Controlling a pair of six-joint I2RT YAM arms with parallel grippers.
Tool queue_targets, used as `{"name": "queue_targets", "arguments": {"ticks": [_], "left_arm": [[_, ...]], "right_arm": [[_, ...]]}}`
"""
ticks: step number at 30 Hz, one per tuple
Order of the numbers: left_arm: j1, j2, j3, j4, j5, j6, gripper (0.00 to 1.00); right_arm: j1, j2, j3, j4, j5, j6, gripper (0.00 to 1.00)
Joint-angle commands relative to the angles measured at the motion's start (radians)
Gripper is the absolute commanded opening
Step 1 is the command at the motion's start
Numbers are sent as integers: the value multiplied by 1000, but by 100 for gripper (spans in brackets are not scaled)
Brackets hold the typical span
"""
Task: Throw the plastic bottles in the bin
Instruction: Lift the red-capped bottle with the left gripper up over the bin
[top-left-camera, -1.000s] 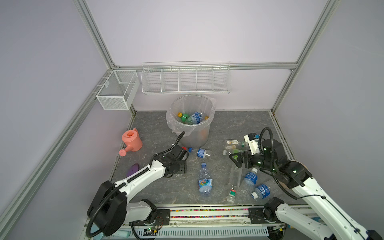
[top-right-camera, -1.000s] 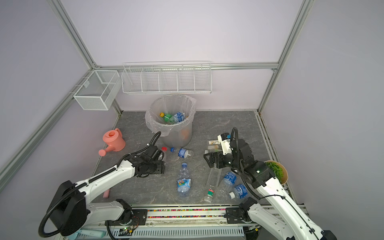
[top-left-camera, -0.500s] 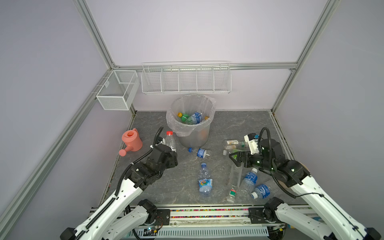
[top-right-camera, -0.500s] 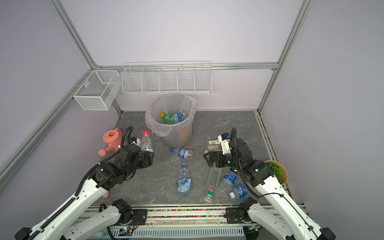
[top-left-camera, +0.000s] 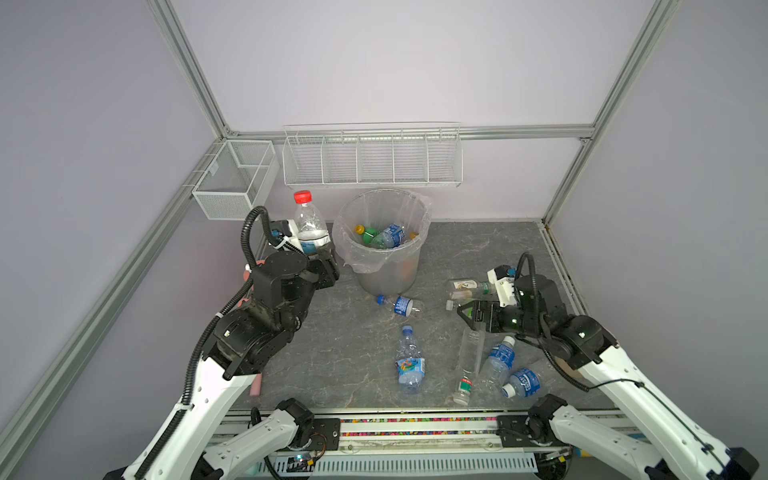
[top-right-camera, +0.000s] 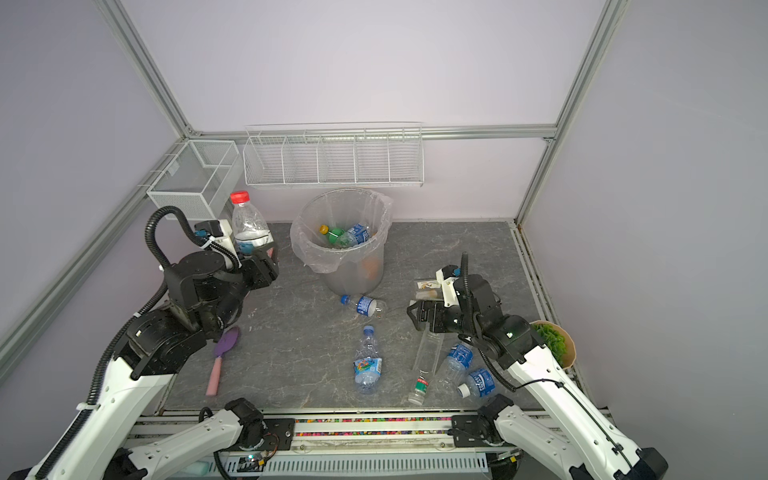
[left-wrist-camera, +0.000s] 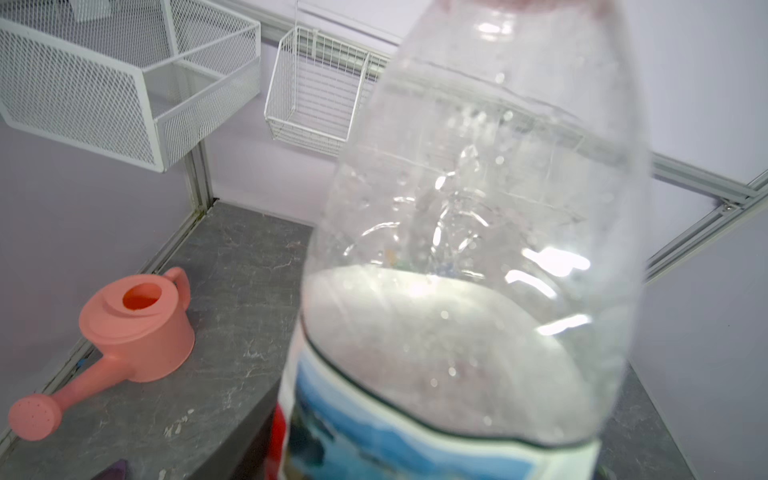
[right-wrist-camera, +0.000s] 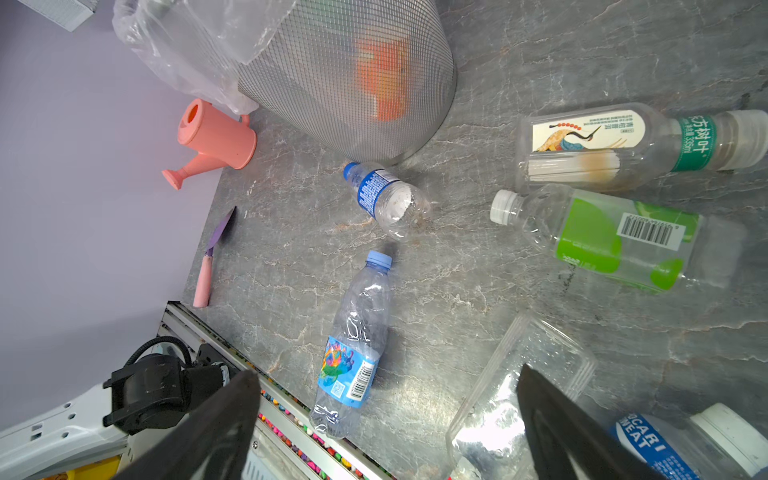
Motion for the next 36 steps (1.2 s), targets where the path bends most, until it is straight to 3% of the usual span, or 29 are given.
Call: {"name": "queue_targets", "arguments": {"ticks": [1,7,24,30,36], "left_arm": [[6,30,59,57,-22,72,23],[6,105,167,99,33,130,23],[8,391,423,119,177,234,23],[31,495,495,74,241,220,24],[130,613,529,12,404,131,26]], "right_arm": [[13,-39,-25,-18,19,25,98],[12,-106,-114,-28,40,21,99],[13,-142,-158,-41,58,22,98],[12,-149,-159,-50,58,21,98],[13,-156,-160,-51,57,26,98]]}}
